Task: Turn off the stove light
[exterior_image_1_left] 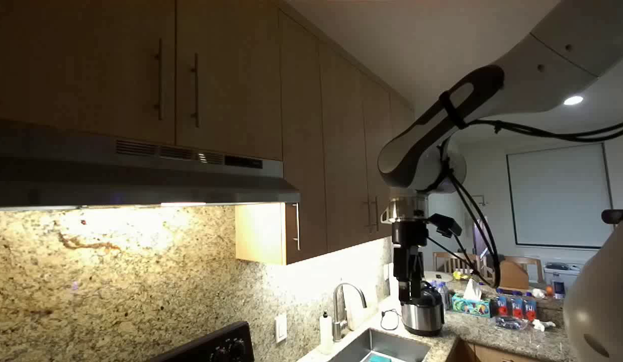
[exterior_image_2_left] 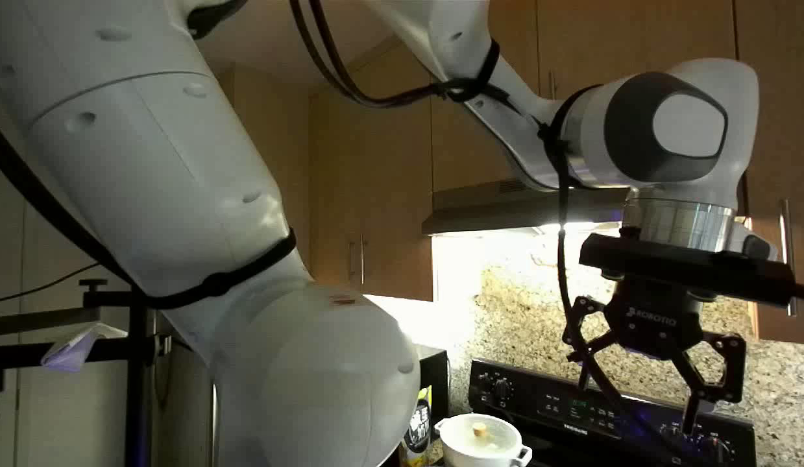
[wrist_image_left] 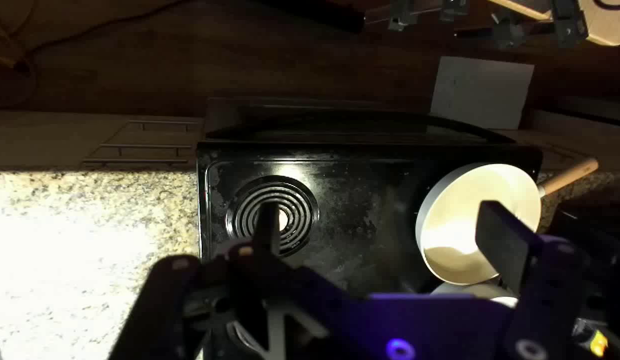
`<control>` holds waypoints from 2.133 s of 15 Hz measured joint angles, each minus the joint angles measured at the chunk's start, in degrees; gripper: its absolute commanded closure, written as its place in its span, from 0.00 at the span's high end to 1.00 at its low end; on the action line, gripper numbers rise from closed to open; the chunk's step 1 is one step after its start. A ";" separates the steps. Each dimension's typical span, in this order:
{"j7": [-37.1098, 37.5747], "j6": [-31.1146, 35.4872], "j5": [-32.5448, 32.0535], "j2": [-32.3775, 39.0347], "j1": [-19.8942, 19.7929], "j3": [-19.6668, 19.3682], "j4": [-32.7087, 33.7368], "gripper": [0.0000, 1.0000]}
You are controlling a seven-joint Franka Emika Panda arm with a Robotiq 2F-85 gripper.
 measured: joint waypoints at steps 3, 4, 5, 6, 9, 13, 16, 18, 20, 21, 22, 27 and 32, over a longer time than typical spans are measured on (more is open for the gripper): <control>0.00 0.00 0.00 0.00 0.00 0.00 0.00 1.00; 0.00 0.00 0.00 0.00 0.00 0.00 0.00 1.00; 0.00 0.00 0.00 0.00 0.00 0.00 0.00 1.00; 0.00 0.00 0.00 0.00 0.00 0.00 0.00 1.00; 0.12 0.01 0.24 0.00 -0.42 0.47 0.00 1.00; 0.47 1.75 0.35 0.00 -1.54 1.55 0.00 1.00; 0.29 3.26 0.35 0.00 -1.57 1.68 -0.01 1.00; -1.08 4.94 0.35 0.00 -1.55 1.68 -0.11 1.00; -3.38 7.75 0.35 0.00 -1.53 1.68 -0.51 1.00; -4.88 9.39 0.34 0.00 -1.51 1.65 -0.78 1.00; -6.51 11.04 0.34 0.00 -1.50 1.61 -1.09 1.00; -6.99 13.38 0.84 -0.53 3.22 9.64 3.57 1.00; -0.39 12.34 0.45 1.04 7.99 19.78 15.79 1.00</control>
